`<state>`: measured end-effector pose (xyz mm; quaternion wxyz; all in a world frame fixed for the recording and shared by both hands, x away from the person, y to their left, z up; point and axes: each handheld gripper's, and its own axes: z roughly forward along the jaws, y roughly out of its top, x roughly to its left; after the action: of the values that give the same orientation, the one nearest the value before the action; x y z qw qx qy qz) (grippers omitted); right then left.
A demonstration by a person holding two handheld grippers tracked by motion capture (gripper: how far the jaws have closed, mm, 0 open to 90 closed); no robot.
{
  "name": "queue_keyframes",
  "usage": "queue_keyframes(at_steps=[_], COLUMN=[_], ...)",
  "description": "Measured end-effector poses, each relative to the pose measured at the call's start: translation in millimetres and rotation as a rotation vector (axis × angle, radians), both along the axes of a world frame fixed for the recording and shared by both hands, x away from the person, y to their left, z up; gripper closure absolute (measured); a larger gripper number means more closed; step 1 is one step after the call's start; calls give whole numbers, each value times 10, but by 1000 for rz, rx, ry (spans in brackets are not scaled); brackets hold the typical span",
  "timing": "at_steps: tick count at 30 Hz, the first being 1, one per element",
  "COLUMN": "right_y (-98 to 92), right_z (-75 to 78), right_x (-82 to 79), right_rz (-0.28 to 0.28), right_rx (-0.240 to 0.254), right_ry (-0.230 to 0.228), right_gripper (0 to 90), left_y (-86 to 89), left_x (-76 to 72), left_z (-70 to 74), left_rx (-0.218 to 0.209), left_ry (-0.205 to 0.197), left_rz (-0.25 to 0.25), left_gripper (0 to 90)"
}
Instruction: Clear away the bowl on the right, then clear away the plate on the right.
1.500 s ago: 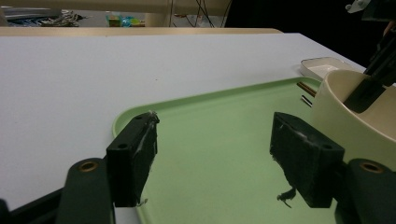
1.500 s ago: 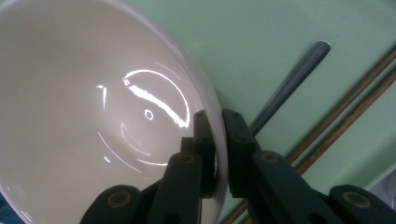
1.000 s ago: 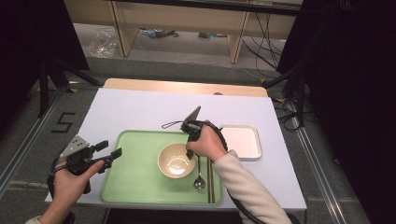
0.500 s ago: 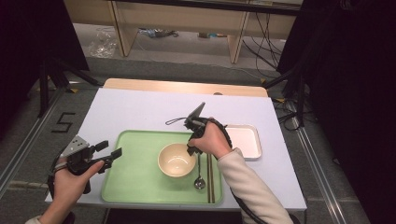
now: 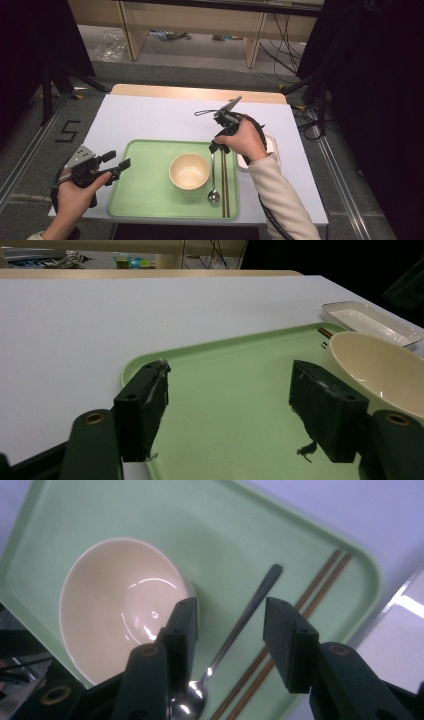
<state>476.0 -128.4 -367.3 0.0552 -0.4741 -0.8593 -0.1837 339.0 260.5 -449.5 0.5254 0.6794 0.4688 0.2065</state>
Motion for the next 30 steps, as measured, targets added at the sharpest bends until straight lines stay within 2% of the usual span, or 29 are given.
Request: queue_keyframes(at_steps=[2, 3, 4, 7, 10, 11, 12, 14, 15, 16, 17, 18, 19, 20, 22, 24, 25, 26, 30], right_y=[-86, -149, -225, -403, -600, -637, -727, -872, -902, -927, -1014, -1033, -1099, -1099, -1157, -1170, -1152, -1185, -1209], right_z=[48, 58, 71, 100, 99, 115, 107, 74, 76, 98, 77, 84, 59, 78, 62, 65, 83, 56, 71], right_x=[25, 45, 69, 119, 189, 187, 218, 264, 266, 263, 291, 290, 314, 300, 315, 312, 302, 317, 319], right_rz=[-36, -38, -52, -101, -178, -252, -265, -265, -289, -335, -314, -338, -309, -368, -361, -378, -413, -377, -384], right_rx=[1, 15, 1, -6, -29, -43, -62, -65, -71, -62, -57, -52, -52, -55, -53, -43, -39, -44, -46], right_ry=[8, -9, -26, -35, -55, -34, -39, -66, -58, -9, -44, -33, -66, -31, -44, -21, 14, -38, -42], right_gripper=[575, 569, 563, 546, 527, 522, 513, 506, 507, 509, 510, 511, 511, 511, 511, 510, 509, 508, 503], left_y=[2, 2, 2, 2, 2, 1, -1, -5, -7, -8, -9, -9, -9, -8, -2, 4, 4, 4, 16], left_x=[5, 2, 3, 3, 9, 12, 13, 17, 18, 19, 19, 18, 15, 14, 9, 5, 3, 1, -2], left_z=[-5, -3, -3, -4, -6, -6, -6, -5, -5, -5, -6, -8, -8, -9, -9, -8, -7, -5, -8], left_rx=[-5, -2, -3, -1, -1, 0, 0, 0, -1, -1, -1, -1, -1, -1, 2, 1, -1, -1, 1], left_ry=[-2, 0, 0, 0, 0, 1, 4, 5, 4, 5, 5, 7, 7, 7, 8, 4, 3, 1, 3], left_rz=[-6, -3, -3, -3, -3, -1, 1, 2, 3, 4, 4, 4, 4, 5, 4, 1, 0, 0, 5], left_gripper=[318, 318, 318, 318, 318, 318, 318, 318, 318, 318, 318, 318, 318, 318, 318, 318, 318, 318, 318])
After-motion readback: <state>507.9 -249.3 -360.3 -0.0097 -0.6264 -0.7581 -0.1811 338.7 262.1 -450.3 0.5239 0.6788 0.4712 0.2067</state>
